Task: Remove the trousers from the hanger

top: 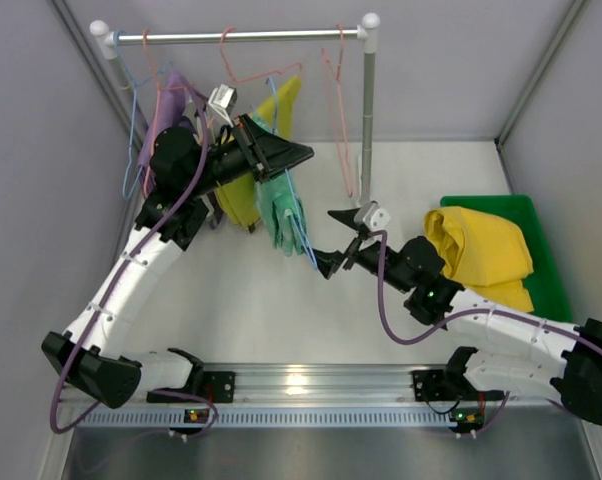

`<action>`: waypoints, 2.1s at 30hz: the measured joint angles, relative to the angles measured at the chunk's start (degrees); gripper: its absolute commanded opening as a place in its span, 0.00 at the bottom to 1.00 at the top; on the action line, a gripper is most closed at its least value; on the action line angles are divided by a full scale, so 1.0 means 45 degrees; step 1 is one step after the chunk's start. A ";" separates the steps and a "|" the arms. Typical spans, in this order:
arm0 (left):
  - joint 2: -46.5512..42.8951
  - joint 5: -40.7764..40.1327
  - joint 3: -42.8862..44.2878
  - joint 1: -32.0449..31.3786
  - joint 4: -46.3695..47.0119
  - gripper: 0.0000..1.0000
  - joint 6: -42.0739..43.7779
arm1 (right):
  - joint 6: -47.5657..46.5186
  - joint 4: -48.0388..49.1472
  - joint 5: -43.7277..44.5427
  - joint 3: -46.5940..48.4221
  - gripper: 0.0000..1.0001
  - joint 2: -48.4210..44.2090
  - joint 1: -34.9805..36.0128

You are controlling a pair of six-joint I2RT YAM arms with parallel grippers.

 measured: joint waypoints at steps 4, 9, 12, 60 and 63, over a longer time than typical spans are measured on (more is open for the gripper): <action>0.0087 -0.0005 0.0209 -0.0044 0.0000 0.00 0.0000 | -0.0146 0.0306 -0.0015 0.0097 0.97 0.0379 0.0000; 0.0131 -0.0005 0.0432 -0.0087 -0.0092 0.00 0.0019 | -0.0364 0.0515 -0.0131 0.0379 0.96 0.0772 0.0000; 0.0131 -0.0005 0.0520 -0.0126 -0.0073 0.00 0.0015 | -0.0500 0.0685 -0.0185 0.0636 0.96 0.1020 0.0000; -0.0010 -0.0083 0.0024 -0.1020 0.0180 0.00 0.0073 | -0.1768 0.1889 -0.0583 0.2769 0.00 0.3866 -0.0447; -0.0170 -0.0039 -0.0432 -0.1020 0.0330 0.00 0.0248 | -0.1719 0.1549 -0.0505 0.2739 0.00 0.3725 -0.0447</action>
